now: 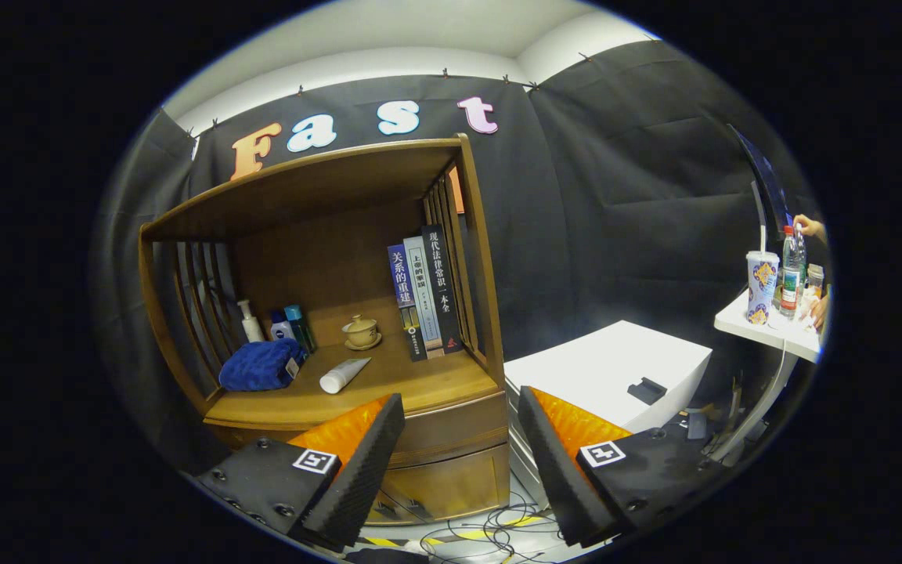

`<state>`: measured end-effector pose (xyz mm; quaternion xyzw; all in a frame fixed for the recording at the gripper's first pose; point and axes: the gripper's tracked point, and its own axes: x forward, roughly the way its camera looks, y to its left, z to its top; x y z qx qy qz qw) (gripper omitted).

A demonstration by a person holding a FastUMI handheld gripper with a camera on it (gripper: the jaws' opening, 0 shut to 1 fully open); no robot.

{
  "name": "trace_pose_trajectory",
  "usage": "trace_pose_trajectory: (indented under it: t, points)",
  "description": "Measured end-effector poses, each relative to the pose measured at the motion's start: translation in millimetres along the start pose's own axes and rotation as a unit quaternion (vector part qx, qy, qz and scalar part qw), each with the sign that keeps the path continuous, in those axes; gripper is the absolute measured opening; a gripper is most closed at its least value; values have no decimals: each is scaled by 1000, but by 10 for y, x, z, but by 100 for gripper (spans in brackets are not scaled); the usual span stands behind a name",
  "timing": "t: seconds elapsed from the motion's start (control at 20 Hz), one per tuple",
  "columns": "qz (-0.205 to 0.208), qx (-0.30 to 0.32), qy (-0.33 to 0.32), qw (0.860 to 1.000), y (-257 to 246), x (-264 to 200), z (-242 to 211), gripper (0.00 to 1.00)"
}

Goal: Pull open the drawer, take out the items inside it, and place them on the countertop above the cabinet.

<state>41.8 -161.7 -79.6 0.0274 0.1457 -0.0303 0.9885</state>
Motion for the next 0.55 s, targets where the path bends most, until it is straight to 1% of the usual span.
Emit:
trace_pose_trajectory:
  t: [0.55]
  points:
    - [-2,3,0,1000,-11,-2,-12,97]
